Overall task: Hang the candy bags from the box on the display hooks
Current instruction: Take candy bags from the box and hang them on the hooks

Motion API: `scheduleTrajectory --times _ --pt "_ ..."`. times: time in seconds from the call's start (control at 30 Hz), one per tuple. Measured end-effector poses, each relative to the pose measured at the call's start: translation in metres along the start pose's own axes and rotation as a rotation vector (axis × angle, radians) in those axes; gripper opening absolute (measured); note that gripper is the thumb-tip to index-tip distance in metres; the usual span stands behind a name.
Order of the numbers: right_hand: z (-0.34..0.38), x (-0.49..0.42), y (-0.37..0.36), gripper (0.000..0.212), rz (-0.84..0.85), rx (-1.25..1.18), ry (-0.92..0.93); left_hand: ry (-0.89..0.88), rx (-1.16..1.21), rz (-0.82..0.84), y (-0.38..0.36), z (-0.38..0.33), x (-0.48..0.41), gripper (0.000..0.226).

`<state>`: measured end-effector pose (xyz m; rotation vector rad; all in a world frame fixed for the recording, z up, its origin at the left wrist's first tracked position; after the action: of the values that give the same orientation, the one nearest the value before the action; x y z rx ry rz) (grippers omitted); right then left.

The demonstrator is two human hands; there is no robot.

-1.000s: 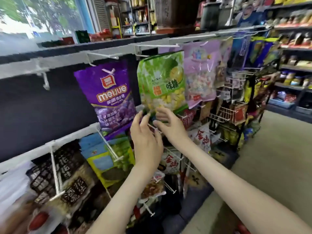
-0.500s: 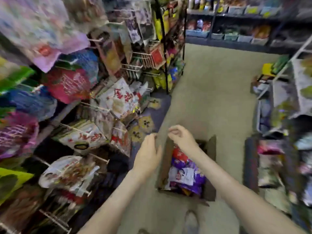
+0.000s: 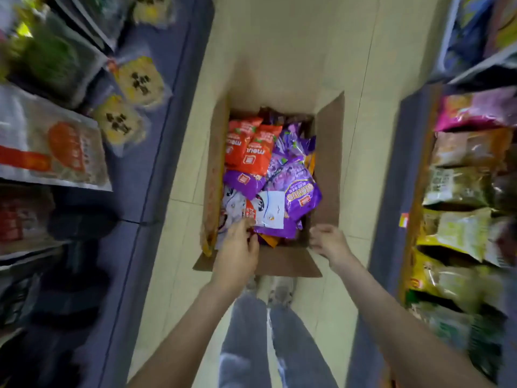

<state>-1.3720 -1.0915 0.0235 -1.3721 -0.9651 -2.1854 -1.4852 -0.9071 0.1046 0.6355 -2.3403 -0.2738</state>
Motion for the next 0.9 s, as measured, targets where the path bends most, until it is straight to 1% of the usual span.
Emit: scheduleTrajectory --times 0.03,0.07,0.1,0.13,0.27,0.3,0.33,0.4,0.43,0.47,0.5,0.57,0.67,0.73,0.8,0.9 --pt "-0.013 -0.024 -0.011 0.007 0.013 -0.036 -0.049 0.008 0.003 -0.002 -0.012 0.017 -0.013 0.027" --pt "-0.023 -0.046 -0.022 0.008 0.021 -0.08 -0.089 0.015 0.005 0.001 -0.022 0.032 -0.025 0.027" --pt "-0.031 -0.068 -0.032 0.021 0.028 -0.116 -0.128 0.025 0.013 0.009 -0.033 0.045 -0.037 0.027" --pt "-0.036 -0.087 -0.043 0.027 0.037 -0.158 -0.144 0.036 0.017 0.019 -0.043 0.057 -0.047 0.028" --pt "-0.045 -0.152 -0.077 0.035 0.028 -0.307 -0.209 0.059 0.019 0.044 -0.075 0.097 -0.078 0.028" --pt "-0.045 -0.163 -0.083 0.034 0.01 -0.346 -0.224 0.058 0.026 0.049 -0.081 0.103 -0.082 0.028" --pt "-0.044 -0.172 -0.087 0.03 -0.016 -0.394 -0.238 0.062 0.031 0.05 -0.085 0.109 -0.086 0.027" --pt "-0.044 -0.182 -0.091 0.015 -0.114 -0.483 -0.28 0.081 0.034 0.048 -0.09 0.119 -0.092 0.023" --pt "-0.045 -0.181 -0.092 0.006 -0.154 -0.499 -0.293 0.086 0.037 0.048 -0.092 0.123 -0.092 0.022" --pt "-0.046 -0.18 -0.093 0.002 -0.179 -0.494 -0.283 0.088 0.038 0.052 -0.092 0.124 -0.091 0.022" --pt "-0.044 -0.177 -0.092 0.002 -0.199 -0.474 -0.232 0.092 0.035 0.061 -0.093 0.124 -0.088 0.022" --pt "-0.035 -0.166 -0.086 0.009 -0.269 -0.379 -0.043 0.097 0.014 0.076 -0.09 0.118 -0.081 0.024" --pt "0.002 -0.116 -0.064 0.01 -0.393 -0.12 0.237 0.078 -0.001 0.066 -0.078 0.091 -0.066 0.029" --pt "0.034 -0.072 -0.043 0.008 -0.456 0.055 0.417 0.023 0.003 0.055 -0.065 0.061 -0.053 0.032" --pt "0.063 -0.022 -0.019 0.005 -0.473 0.158 0.539 -0.037 0.021 0.05 -0.048 0.023 -0.038 0.035" --pt "0.101 0.061 0.015 0.009 -0.393 0.245 0.667 -0.131 0.054 0.032 -0.015 -0.042 -0.01 0.039"
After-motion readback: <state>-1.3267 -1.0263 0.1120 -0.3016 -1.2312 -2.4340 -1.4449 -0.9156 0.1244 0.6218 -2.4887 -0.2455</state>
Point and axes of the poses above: each hand's wrist, its own x-axis away from the middle knuckle, its own y-axis out of the back of the hand, z = x × y, the point moved 5 cm from there along -x, towards the middle knuckle, and after that the axes turned 14 degrees about x, right-handed, at the moved point
